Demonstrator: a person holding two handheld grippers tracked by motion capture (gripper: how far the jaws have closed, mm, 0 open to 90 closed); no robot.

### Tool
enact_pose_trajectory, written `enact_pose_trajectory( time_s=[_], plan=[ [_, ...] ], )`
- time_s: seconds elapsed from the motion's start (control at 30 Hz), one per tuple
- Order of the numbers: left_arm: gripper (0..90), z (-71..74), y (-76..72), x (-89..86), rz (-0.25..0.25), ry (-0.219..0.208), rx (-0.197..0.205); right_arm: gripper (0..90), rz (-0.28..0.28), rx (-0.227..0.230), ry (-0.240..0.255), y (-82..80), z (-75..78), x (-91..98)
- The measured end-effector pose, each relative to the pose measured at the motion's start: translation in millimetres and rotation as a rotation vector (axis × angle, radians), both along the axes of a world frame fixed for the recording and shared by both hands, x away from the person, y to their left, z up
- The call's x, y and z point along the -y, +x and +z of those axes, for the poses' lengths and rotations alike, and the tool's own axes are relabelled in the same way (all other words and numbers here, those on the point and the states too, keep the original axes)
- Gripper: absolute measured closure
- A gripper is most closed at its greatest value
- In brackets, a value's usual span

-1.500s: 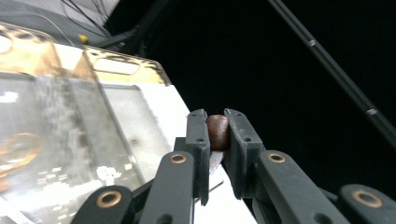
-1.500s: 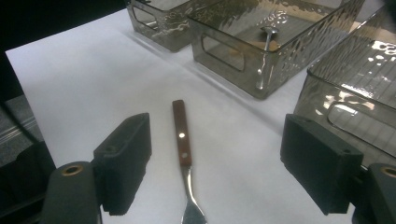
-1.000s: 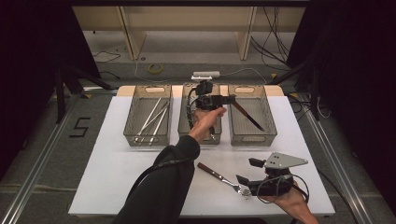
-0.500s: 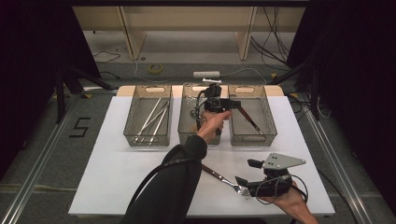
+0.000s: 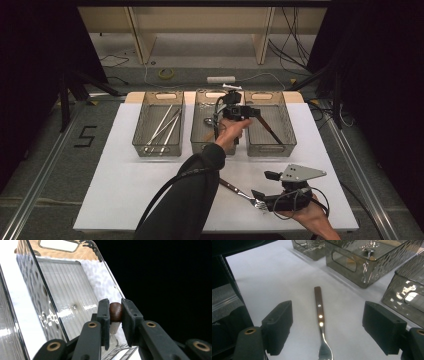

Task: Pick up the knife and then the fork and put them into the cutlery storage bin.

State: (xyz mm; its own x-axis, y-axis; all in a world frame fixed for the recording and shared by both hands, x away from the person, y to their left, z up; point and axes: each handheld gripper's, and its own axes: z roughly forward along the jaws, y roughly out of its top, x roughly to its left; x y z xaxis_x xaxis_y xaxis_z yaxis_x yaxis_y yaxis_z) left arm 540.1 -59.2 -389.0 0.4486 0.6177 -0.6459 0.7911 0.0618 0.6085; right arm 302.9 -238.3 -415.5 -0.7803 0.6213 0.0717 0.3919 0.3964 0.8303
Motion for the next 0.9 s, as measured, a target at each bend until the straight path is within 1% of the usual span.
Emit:
enact_pose_trajectory(
  time_s=[0.03, 0.13, 0.2, 0.3, 0.37, 0.47, 0.57, 0.67, 0.73, 0.77, 0.8, 0.87, 0.9],
  plan=[
    [74.0, 0.1, 0.2, 1.1, -0.001, 0.011, 0.001, 25.4, -0.001, -0.003, 0.0, -0.1, 0.0, -0.3],
    [68.5, -0.5, 1.2, 5.7, 0.003, 0.066, 0.01, 25.4, 0.005, -0.007, -0.01, 0.0, -0.5, -0.6],
    [64.2, -2.2, 2.7, 6.8, 0.007, 0.084, 0.007, 25.5, 0.007, -0.007, -0.009, -0.3, -0.8, -1.4],
    [60.6, -4.1, 4.0, 8.1, 0.006, 0.12, 0.014, 25.7, 0.01, -0.007, -0.011, 0.0, -1.2, -1.2],
    [57.7, -4.9, 4.8, 7.9, -0.004, 0.134, 0.018, 25.7, 0.01, -0.01, -0.012, 0.3, -1.3, -0.9],
    [58.1, -6.4, 6.7, 7.5, 0.004, 0.139, 0.012, 25.8, 0.014, -0.008, -0.015, 0.2, -1.6, -1.5],
    [56.3, -7.3, 9.8, 6.9, 0.024, 0.138, 0.0, 25.8, 0.02, -0.01, -0.019, -0.3, -1.7, -2.6],
    [57.2, -5.8, 11.0, 7.4, 0.019, 0.166, 0.003, 25.8, 0.018, -0.009, -0.017, 0.1, -1.9, -2.2],
    [57.4, -4.0, 12.8, 7.0, 0.023, 0.18, -0.01, 25.8, 0.017, -0.01, -0.016, 0.4, -1.9, -1.5],
    [58.5, -3.0, 13.7, 6.6, 0.027, 0.191, -0.008, 25.8, 0.017, -0.012, -0.014, 0.4, -1.9, -1.3],
    [60.2, -2.1, 14.2, 7.2, 0.034, 0.189, -0.01, 25.8, 0.019, -0.011, -0.016, 0.4, -1.8, -1.2],
    [63.1, 0.3, 15.0, 7.5, 0.029, 0.193, -0.009, 25.8, 0.018, -0.012, -0.015, 0.4, -1.9, -1.6],
    [64.1, 1.5, 15.1, 8.2, 0.027, 0.209, -0.005, 25.8, 0.019, -0.012, -0.016, 0.3, -1.9, -1.8]
  ],
)
